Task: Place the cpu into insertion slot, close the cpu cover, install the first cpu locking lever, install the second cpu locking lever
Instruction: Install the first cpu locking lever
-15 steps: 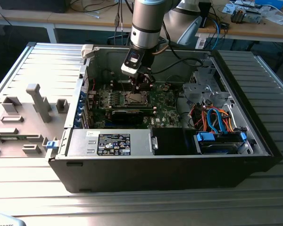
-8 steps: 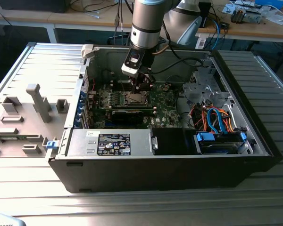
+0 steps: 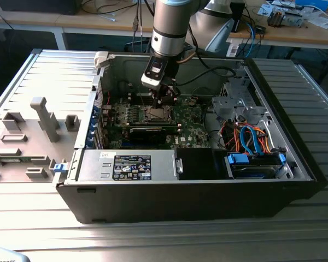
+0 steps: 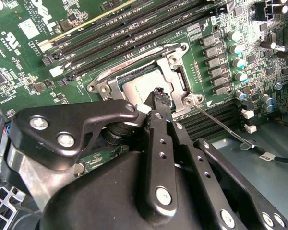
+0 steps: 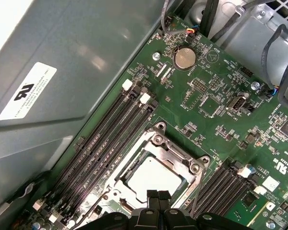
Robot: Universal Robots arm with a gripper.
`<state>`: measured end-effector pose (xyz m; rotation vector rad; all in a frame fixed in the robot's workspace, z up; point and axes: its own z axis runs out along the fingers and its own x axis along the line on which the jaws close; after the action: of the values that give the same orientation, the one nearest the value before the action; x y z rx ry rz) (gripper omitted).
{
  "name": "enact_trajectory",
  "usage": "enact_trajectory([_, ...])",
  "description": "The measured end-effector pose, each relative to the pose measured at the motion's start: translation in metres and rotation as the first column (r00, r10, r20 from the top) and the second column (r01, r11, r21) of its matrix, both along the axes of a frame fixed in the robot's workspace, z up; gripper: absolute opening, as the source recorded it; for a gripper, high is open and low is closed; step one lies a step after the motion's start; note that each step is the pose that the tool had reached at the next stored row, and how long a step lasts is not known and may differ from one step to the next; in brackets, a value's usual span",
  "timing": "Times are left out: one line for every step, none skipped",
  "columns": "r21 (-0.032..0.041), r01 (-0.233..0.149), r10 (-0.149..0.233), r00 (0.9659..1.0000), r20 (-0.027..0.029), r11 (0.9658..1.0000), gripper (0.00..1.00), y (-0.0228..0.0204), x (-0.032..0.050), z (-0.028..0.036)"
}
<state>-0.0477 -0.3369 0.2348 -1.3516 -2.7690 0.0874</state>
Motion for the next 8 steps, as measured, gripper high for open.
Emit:
enact_trajectory([0.0,-0.002,0.002,1.0,0.0,1.0,0.11,0.0,0.0,0.0])
enact_trajectory([0.0,-0.004,0.004,1.0,0.0,1.0,0.11,0.0,0.0,0.0])
enact_trajectory([0.0,-0.006,0.006,1.0,0.0,1.0,0.11,0.0,0.0,0.0])
enact_trajectory([0.0,-0.007,0.007,1.0,0.0,1.0,0.11,0.0,0.0,0.0])
enact_trajectory([0.0,-0.009,0.009,1.0,0.0,1.0,0.11,0.0,0.0,0.0])
enact_trajectory([0.0,-0.01,0.01,0.9999,0.0,0.9999,0.11,0.0,0.0,0.0])
enact_trajectory([0.0,-0.012,0.012,0.9999,0.0,0.9999,0.11,0.0,0.0,0.0])
enact_trajectory([0.0,-0.014,0.014,0.9999,0.0,0.9999,0.11,0.0,0.0,0.0])
